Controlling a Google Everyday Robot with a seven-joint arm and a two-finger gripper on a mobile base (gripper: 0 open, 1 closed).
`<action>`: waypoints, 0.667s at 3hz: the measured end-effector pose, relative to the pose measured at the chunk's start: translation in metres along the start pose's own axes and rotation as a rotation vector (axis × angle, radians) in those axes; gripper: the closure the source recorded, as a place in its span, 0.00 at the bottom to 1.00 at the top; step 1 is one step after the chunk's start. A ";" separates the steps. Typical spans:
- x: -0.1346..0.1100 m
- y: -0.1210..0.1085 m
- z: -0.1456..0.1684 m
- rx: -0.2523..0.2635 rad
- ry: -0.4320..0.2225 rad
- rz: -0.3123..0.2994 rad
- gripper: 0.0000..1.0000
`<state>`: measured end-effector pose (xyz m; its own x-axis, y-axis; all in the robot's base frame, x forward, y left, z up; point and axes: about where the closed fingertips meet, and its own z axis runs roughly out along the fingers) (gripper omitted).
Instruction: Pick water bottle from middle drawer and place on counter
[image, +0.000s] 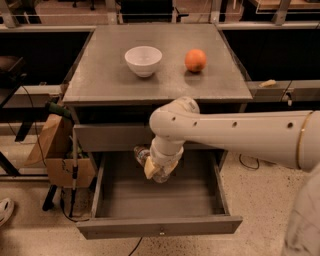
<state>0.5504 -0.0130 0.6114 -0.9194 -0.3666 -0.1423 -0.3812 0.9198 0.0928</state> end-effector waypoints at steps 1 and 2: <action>0.013 -0.003 -0.012 0.015 0.072 -0.100 1.00; 0.014 -0.003 -0.012 0.015 0.073 -0.101 1.00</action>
Offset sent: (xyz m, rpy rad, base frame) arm -0.0102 -0.0069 0.0115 -0.0431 0.0400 0.0939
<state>0.5377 -0.0224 0.6210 -0.8814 -0.4659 -0.0780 -0.4709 0.8797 0.0667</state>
